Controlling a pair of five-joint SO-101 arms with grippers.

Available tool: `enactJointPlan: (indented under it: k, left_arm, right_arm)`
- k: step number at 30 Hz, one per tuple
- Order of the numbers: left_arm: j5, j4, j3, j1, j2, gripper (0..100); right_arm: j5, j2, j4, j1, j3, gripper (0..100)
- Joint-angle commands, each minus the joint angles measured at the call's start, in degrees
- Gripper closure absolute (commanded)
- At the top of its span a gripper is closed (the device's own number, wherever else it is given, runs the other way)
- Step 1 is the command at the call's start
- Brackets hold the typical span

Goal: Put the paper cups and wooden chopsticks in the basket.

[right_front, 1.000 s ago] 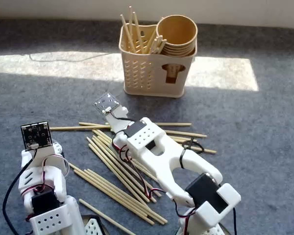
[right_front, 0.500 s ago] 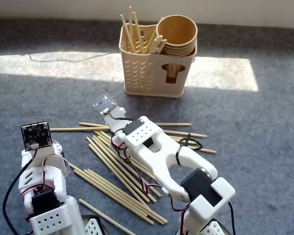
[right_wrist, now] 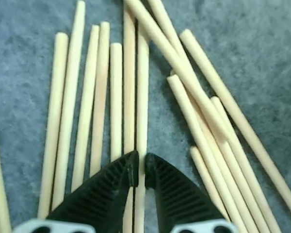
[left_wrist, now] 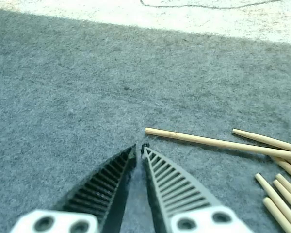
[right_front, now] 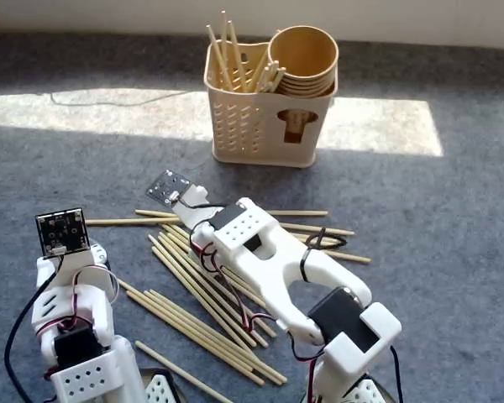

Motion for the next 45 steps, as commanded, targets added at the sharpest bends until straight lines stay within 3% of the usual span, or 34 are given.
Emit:
enactJointPlan:
  k: [1, 7, 13, 24, 27, 31, 45]
  left_arm:
    - [-0.44, -1.05, 0.04, 1.36, -0.66, 96]
    - [-0.44, -1.05, 0.04, 1.36, -0.66, 96]
    - [-0.44, -1.14, 0.04, 1.36, -0.66, 96]
    - [-0.44, -1.14, 0.04, 1.36, -0.66, 96]
    - [-0.44, -1.14, 0.04, 1.36, -0.66, 96]
    - [-0.44, -1.14, 0.04, 1.36, -0.66, 96]
    - [-0.44, -1.23, 0.04, 1.36, -0.66, 96]
  right_arm:
    - [3.96, 0.04, 4.18, 2.24, 0.40, 96.4]
    - [5.98, 0.04, 4.35, 3.91, 0.40, 96.4]
    - [5.98, -0.40, 4.88, 0.92, 0.48, 99.6]
    - [6.42, -12.53, 18.07, 1.01, -1.45, 99.3]
    - [11.78, -14.02, 22.37, 1.54, -1.45, 99.3]
    - [12.75, -16.75, 27.12, 4.00, -1.89, 99.3]
    - [12.48, -46.81, 32.84, 9.45, -1.63, 99.3]
